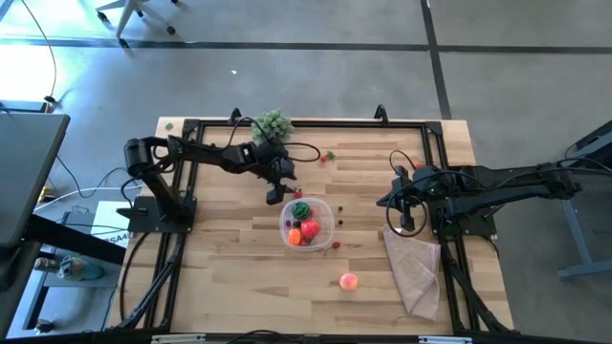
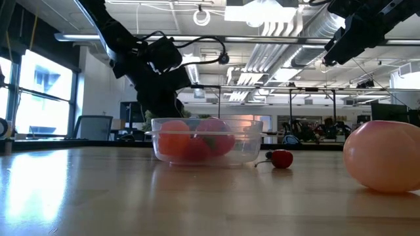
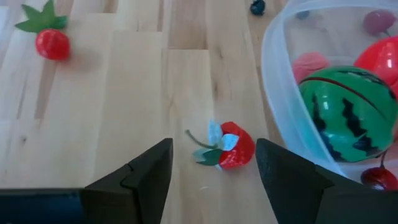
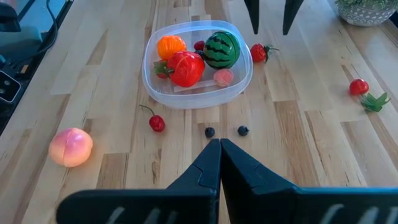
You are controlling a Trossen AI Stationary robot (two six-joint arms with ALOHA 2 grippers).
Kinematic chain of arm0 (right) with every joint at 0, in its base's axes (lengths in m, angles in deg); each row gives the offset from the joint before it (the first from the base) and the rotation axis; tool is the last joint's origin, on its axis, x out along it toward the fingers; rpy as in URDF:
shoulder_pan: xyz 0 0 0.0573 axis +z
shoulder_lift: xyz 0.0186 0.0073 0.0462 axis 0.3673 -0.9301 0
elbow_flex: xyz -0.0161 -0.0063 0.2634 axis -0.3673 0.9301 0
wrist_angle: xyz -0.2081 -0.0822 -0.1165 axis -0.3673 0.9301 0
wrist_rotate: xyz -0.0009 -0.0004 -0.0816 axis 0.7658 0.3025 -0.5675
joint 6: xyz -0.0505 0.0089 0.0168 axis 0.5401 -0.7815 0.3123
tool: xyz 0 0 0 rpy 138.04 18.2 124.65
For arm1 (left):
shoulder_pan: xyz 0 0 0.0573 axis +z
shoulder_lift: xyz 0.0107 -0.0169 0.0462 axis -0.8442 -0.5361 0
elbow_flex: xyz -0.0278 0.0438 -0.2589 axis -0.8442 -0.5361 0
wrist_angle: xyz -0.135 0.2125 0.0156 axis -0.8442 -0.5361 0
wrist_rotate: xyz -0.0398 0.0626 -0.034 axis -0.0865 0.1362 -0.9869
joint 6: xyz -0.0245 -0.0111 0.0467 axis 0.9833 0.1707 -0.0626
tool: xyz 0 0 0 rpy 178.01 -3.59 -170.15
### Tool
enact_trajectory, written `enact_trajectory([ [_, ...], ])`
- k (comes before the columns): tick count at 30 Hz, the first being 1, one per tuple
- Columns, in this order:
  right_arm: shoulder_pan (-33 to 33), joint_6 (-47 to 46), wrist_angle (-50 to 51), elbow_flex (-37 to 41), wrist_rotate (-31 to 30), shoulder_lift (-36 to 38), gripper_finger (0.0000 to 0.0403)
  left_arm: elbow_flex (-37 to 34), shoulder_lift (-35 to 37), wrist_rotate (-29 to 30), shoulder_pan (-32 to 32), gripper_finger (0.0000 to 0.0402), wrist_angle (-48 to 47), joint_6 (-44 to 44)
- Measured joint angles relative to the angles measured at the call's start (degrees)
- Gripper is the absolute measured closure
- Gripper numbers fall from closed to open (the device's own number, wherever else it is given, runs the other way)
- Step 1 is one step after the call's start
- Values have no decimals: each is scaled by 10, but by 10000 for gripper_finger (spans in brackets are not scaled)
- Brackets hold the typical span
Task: Pick and placing Produce into tupperware
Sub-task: Put the strawberry into the transparent container
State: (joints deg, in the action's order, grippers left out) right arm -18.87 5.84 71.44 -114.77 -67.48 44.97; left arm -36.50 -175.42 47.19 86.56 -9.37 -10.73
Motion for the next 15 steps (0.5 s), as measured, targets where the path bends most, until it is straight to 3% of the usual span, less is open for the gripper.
enact_trajectory([
  [7,0,0,0,0,0,0,403,1,-10,30,-17,173,5,-6],
  [15,0,0,0,0,0,0,403,1,-37,20,-17,180,26,-2],
])
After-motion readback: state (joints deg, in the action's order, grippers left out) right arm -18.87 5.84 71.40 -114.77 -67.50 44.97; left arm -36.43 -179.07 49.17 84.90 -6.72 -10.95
